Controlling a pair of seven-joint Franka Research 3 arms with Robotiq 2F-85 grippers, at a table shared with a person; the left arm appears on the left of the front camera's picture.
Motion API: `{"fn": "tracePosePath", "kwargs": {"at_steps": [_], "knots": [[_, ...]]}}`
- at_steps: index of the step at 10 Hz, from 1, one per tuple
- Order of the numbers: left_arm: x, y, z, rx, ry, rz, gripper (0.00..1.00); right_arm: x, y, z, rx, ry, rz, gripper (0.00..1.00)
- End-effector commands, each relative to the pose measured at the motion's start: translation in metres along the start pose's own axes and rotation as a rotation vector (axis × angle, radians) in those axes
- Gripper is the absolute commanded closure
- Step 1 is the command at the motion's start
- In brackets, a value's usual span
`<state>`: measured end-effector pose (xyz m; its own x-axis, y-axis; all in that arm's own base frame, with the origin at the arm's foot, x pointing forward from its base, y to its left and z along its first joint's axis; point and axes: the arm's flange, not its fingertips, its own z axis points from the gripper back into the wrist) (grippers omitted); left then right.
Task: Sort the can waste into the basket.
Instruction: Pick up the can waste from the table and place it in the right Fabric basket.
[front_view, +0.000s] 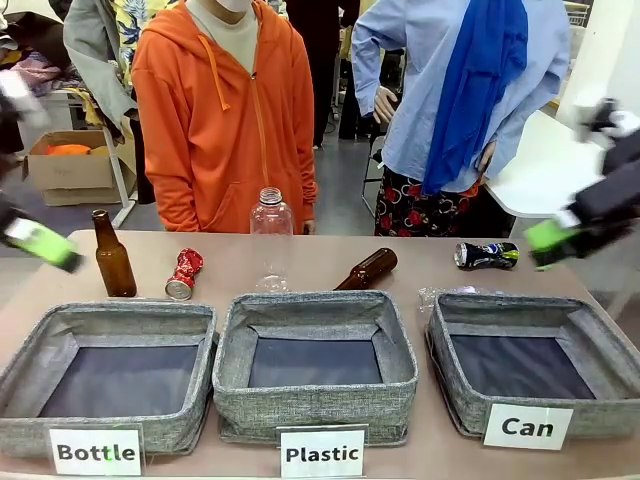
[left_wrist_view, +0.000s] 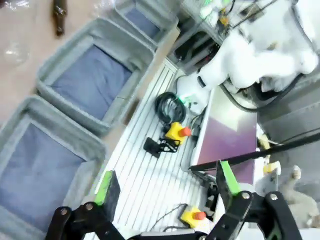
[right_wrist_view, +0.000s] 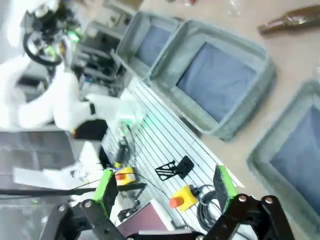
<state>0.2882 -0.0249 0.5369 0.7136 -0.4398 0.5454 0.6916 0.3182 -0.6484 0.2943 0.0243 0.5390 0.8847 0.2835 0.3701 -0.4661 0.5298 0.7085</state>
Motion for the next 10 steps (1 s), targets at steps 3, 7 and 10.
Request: {"fn": "tracePosePath", "kwargs": {"at_steps": [3, 7, 10], "knots": [[-0.076, 0.073, 0.073, -0.125, -0.442, 0.202, 0.00, -0.071, -0.113, 0.077, 0.170, -0.354, -0.259, 0.00], [-0.129, 0.090, 0.069, -0.151, -0.749, 0.424, 0.00, -0.125, -0.183, 0.124, 0.201, -0.631, -0.485, 0.00], [-0.106, 0.079, 0.059, -0.081, -0.761, 0.407, 0.00, -0.122, -0.185, 0.116, 0.059, -0.706, -0.491, 0.00]]}}
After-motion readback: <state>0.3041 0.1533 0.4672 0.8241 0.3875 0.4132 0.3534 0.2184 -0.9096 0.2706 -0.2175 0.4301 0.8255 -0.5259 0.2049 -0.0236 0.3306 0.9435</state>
